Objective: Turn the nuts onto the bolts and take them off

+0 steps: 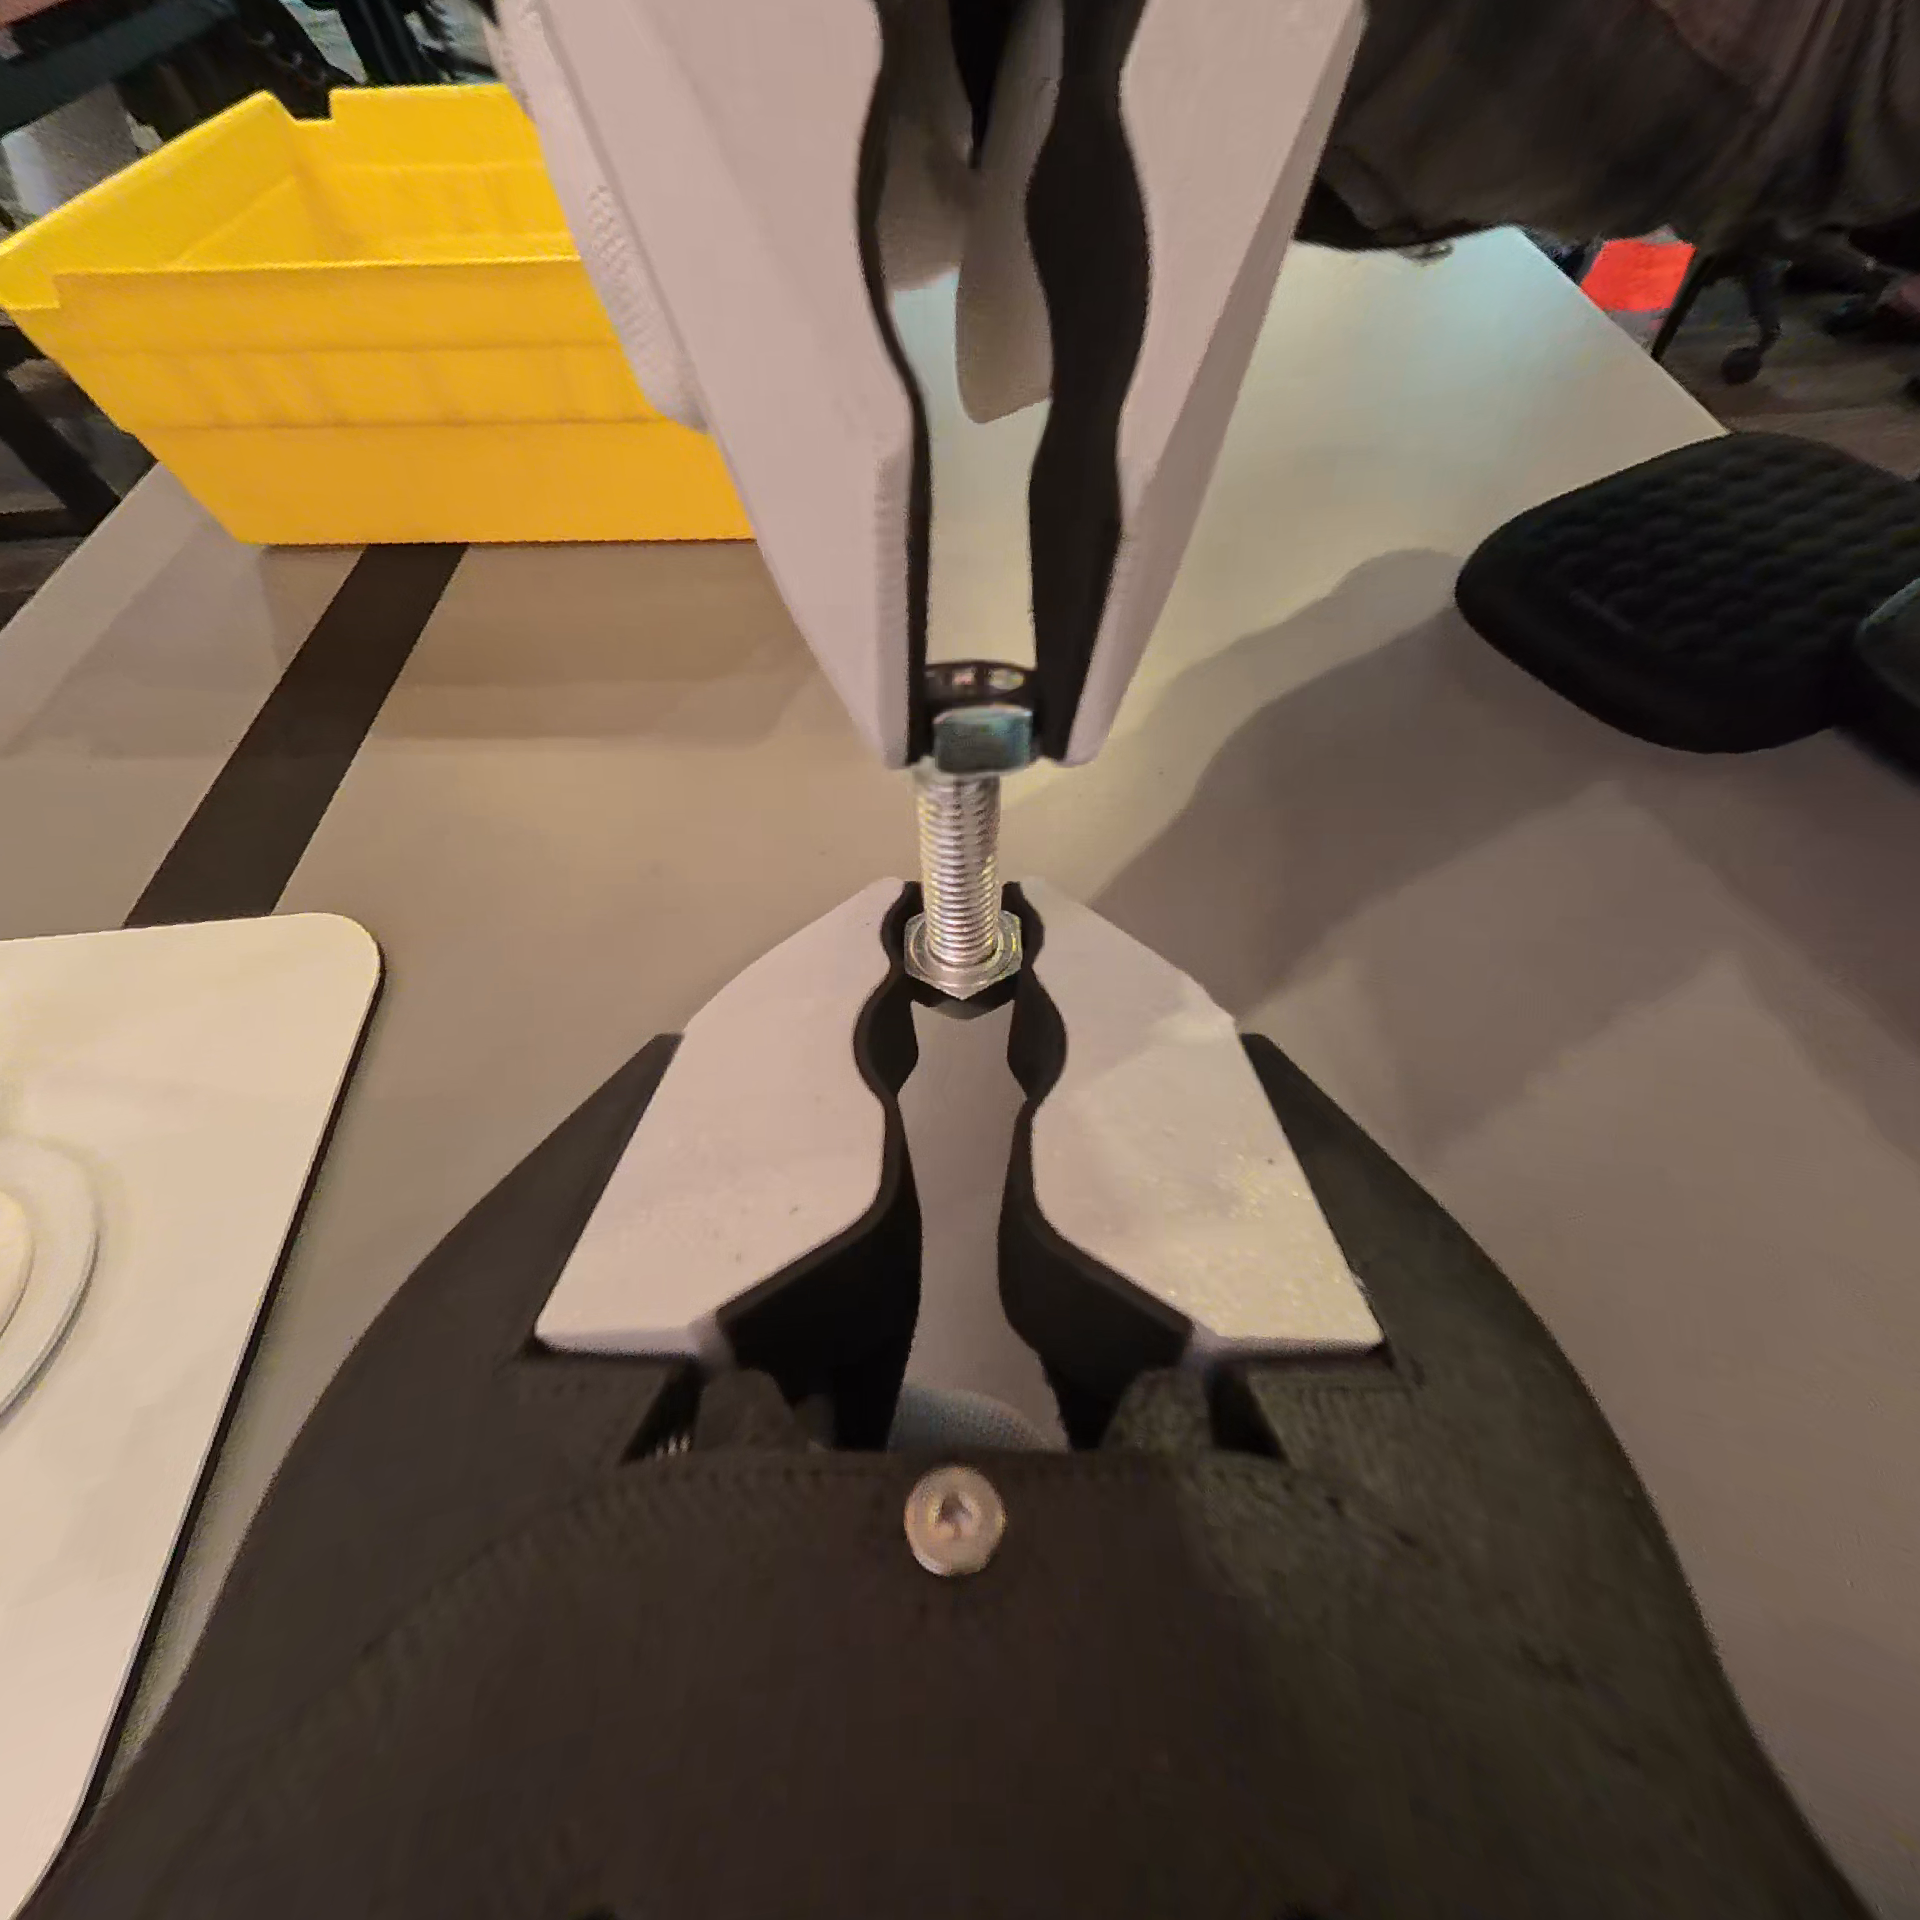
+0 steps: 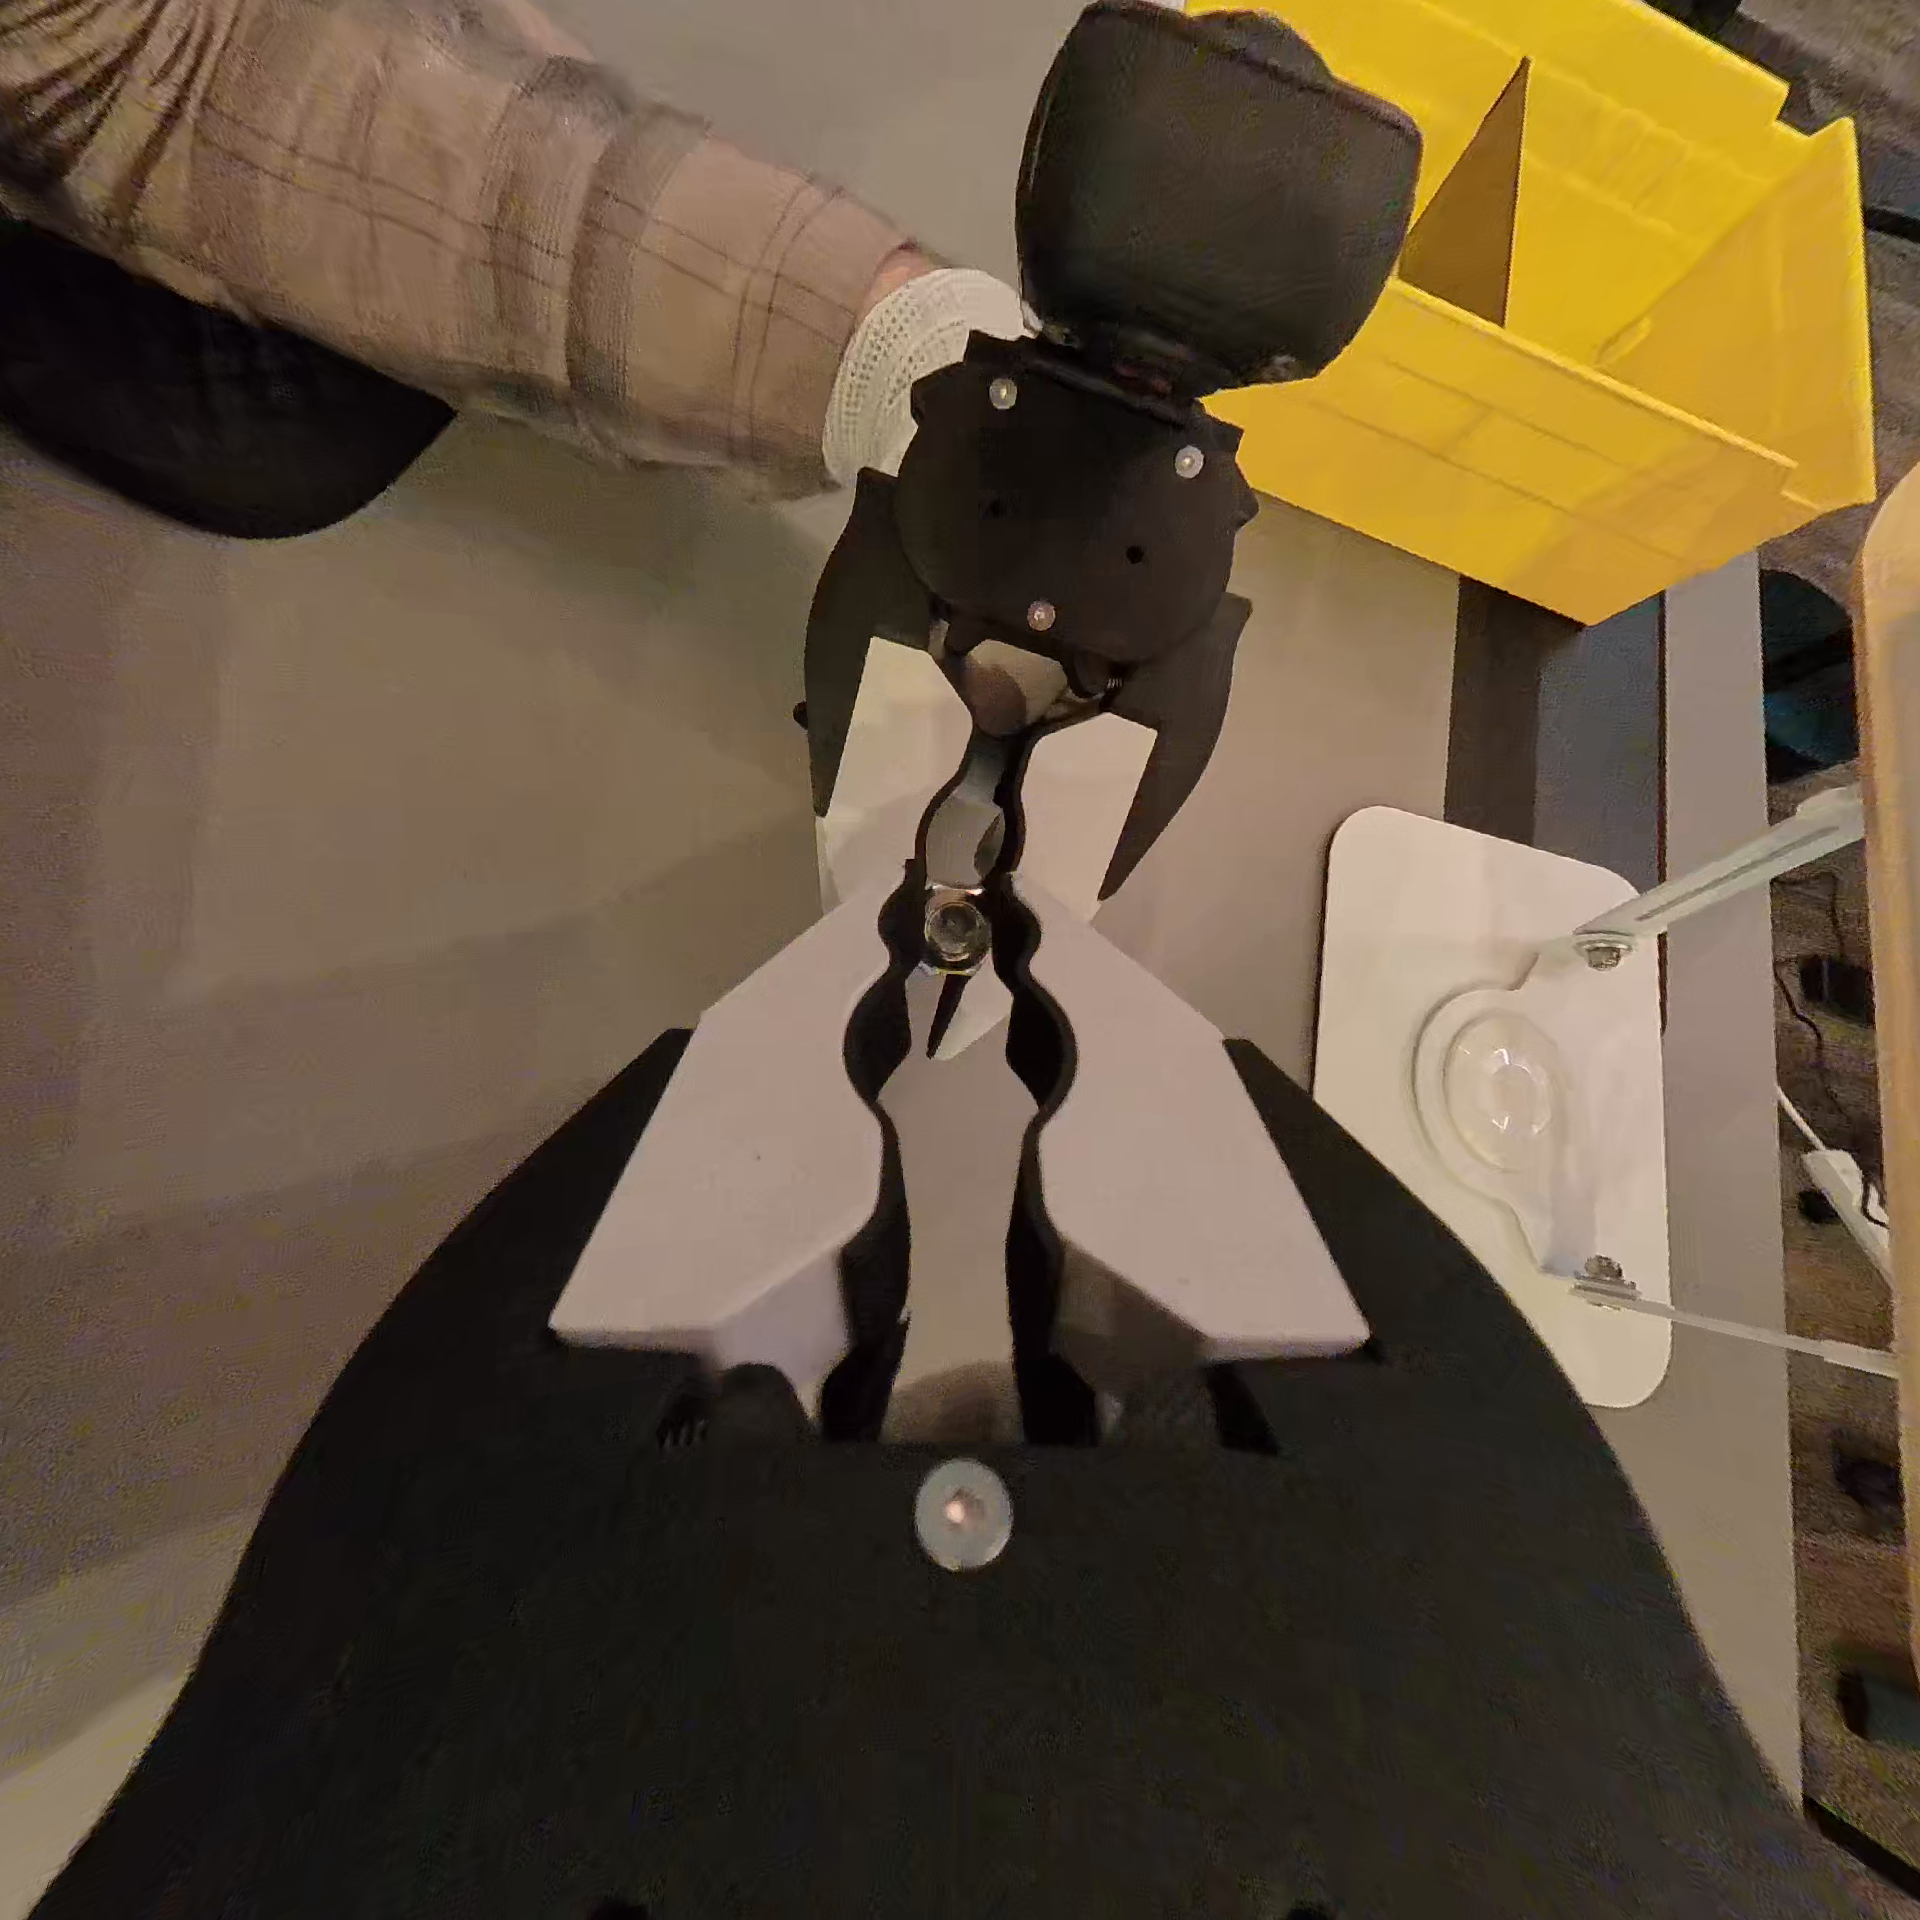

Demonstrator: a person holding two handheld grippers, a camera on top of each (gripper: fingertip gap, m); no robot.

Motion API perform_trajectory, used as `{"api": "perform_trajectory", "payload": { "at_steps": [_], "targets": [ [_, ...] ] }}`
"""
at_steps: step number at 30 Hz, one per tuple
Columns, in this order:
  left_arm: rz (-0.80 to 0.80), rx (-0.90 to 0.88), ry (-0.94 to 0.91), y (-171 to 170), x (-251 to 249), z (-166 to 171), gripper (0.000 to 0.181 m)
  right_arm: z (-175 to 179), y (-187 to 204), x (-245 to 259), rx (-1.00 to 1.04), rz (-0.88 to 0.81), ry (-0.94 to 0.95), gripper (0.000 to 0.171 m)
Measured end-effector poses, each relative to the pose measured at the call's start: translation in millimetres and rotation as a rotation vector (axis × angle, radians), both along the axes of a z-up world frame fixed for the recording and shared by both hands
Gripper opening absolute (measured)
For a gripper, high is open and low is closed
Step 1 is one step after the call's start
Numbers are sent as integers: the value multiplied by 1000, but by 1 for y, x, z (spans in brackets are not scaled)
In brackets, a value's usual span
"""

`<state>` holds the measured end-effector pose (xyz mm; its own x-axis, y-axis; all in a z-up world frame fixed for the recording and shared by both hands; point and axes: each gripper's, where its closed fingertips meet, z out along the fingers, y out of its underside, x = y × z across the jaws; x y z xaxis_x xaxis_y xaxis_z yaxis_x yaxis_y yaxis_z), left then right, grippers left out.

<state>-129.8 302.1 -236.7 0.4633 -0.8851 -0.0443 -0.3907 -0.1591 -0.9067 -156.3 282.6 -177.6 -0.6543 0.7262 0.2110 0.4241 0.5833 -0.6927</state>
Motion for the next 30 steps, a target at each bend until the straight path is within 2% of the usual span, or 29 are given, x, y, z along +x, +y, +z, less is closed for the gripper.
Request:
{"api": "perform_trajectory", "payload": {
  "at_steps": [10,11,12,16,18,21,24,26,30],
  "targets": [
    [-56,-15,29,-8,14,-2,14,-6,-10,10,76,94,-86,9],
    [-53,-9,33,-7,15,-2,14,-9,-9,11,94,92,-90,0],
    [-53,3,16,-7,16,2,14,-13,-9,13,113,98,-101,0],
    [-44,8,37,-6,15,2,14,-12,-5,11,87,51,-49,0],
    [-54,-4,-15,-7,17,4,14,-6,-8,12,1,16,-8,0],
    [-32,-35,27,-5,8,-9,14,-4,0,25,-65,-83,35,0],
    [-20,-49,9,-3,3,-11,14,-10,29,46,-22,-274,34,15],
    [-12,-56,16,-2,1,-14,14,-23,48,71,-11,-410,-23,27],
    [-7,-66,20,-1,0,-18,14,-40,65,127,60,-580,-40,31]
  ]
}}
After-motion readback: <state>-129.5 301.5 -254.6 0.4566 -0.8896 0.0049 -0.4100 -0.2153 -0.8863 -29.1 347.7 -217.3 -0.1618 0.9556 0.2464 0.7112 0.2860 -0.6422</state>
